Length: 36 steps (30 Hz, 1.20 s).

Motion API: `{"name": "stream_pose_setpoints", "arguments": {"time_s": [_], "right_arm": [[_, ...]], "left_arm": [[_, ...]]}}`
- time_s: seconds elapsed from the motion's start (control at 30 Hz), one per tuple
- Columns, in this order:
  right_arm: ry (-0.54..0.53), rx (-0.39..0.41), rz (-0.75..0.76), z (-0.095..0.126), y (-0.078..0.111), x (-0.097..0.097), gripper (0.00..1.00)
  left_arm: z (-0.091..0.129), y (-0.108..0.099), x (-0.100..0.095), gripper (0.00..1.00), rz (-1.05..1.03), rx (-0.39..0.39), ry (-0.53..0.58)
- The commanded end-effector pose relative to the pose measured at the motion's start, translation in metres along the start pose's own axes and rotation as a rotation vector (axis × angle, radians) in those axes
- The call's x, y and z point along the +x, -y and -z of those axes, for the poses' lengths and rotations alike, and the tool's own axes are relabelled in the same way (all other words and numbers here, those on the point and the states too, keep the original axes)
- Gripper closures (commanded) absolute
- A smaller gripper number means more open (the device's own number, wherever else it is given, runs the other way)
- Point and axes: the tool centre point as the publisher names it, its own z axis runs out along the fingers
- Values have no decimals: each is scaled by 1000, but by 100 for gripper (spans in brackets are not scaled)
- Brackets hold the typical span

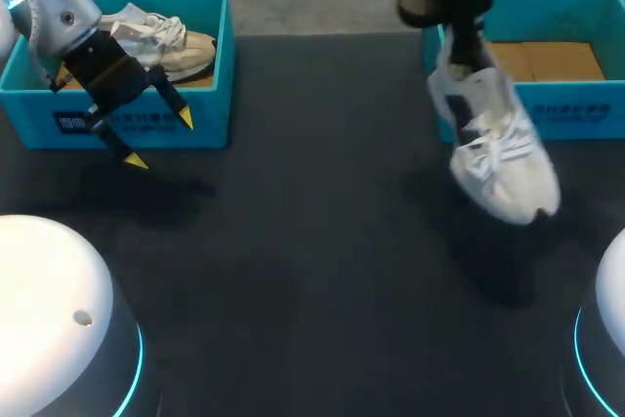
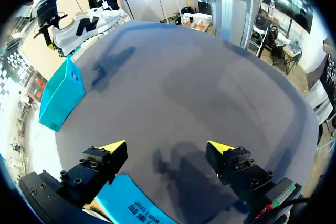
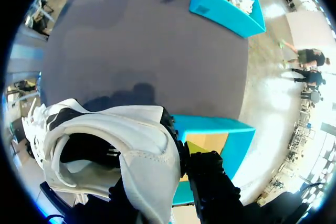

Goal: Take the shoe out of the shoebox, open the shoe tongue, remove and reinsert the insole, then place the shoe into the shoebox

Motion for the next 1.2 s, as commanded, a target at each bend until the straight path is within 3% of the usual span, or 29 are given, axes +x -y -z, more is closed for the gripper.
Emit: {"name": "stream_pose_setpoints", "arguments": {"time_s": [0.03,0.33,0.97,1.2], "right_arm": [[-22,-36,1,2,43,-17,100],[-49,-21,37,-3,98,-50,100],[-49,-21,37,-3,98,-50,100],[-38,10,-47,-4,156,-91,100]], "left_arm": [[1,0,-1,0,0,-1,-5],[1,0,-1,0,0,-1,-5],[1,0,-1,0,0,-1,-5],[1,0,-1,0,0,-1,-5]]}}
